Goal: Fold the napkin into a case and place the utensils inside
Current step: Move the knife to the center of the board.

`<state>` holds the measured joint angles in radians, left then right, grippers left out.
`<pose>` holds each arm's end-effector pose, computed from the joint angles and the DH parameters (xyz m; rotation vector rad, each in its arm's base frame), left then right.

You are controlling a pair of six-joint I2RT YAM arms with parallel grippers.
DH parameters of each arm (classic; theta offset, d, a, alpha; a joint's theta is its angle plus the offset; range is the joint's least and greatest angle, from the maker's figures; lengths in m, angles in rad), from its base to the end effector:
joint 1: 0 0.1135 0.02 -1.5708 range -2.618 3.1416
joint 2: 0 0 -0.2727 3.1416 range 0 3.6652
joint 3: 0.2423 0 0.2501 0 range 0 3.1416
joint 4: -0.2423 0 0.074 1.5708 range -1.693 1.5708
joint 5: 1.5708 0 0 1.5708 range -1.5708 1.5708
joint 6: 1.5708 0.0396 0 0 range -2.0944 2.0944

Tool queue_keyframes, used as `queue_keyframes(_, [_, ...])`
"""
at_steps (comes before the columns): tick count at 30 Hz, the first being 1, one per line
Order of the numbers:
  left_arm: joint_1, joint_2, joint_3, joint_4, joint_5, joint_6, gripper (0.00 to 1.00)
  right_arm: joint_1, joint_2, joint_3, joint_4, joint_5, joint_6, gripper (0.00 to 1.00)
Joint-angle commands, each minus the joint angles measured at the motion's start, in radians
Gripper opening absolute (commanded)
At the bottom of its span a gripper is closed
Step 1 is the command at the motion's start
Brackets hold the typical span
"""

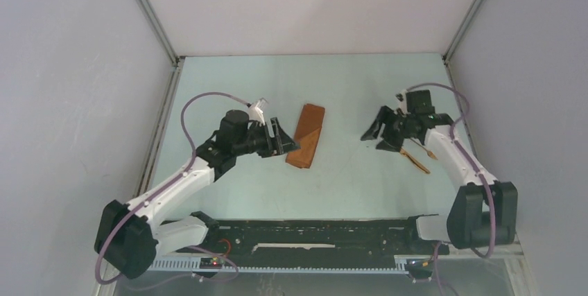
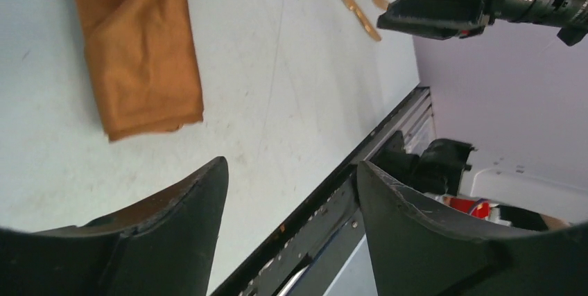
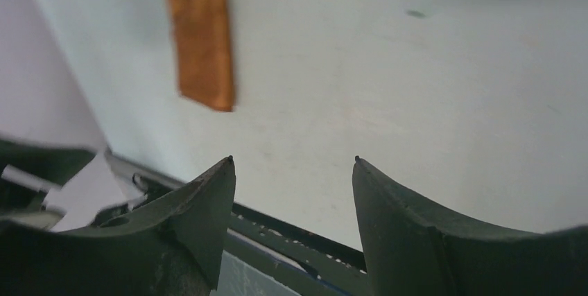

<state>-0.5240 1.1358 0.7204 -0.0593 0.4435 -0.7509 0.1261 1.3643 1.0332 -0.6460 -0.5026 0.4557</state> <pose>0.2072 -0.1393 0.2676 0.0521 2.2341 -1.2054 0.2694 0.0534 0.2681 0.2238 2.5829 0.8624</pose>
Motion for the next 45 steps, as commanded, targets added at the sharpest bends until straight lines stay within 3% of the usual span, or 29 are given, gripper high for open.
queue_keyframes(1, [-0.032, -0.140, -0.001, -0.150, -0.055, 0.092, 0.74, -0.168, -0.176, -0.128, 0.030, 0.167, 0.089, 0.71])
queue_keyframes(4, [-0.034, -0.193, 0.013, -0.219, -0.066, 0.130, 0.74, -0.282, -0.259, -0.171, 0.000, 0.198, 0.135, 0.71])
queue_keyframes(7, [-0.034, -0.240, 0.022, -0.249, -0.059, 0.155, 0.74, -0.348, -0.259, -0.167, -0.004, 0.282, 0.074, 0.70])
queue_keyframes(14, [-0.034, -0.272, 0.019, -0.257, 0.012, 0.160, 0.75, -0.357, 0.104, 0.092, -0.170, 0.447, -0.266, 0.68])
queue_keyframes(18, [-0.034, -0.247, 0.017, -0.252, 0.073, 0.168, 0.75, -0.330, 0.248, 0.152, -0.186, 0.392, -0.434, 0.67])
queue_keyframes(24, [-0.040, -0.218, 0.045, -0.308, 0.130, 0.225, 0.75, -0.312, 0.378, 0.189, -0.193, 0.301, -0.548, 0.67])
queue_keyframes(29, [-0.102, -0.174, 0.115, -0.404, 0.068, 0.306, 0.75, -0.253, 0.464, 0.173, -0.216, 0.389, -0.543, 0.66])
queue_keyframes(36, [-0.132, -0.140, 0.137, -0.410, 0.044, 0.322, 0.75, -0.173, 0.447, 0.148, -0.213, 0.587, -0.483, 0.66])
queue_keyframes(45, [-0.130, -0.120, 0.146, -0.403, 0.019, 0.308, 0.75, -0.063, 0.506, 0.119, -0.274, 0.642, -0.292, 0.44])
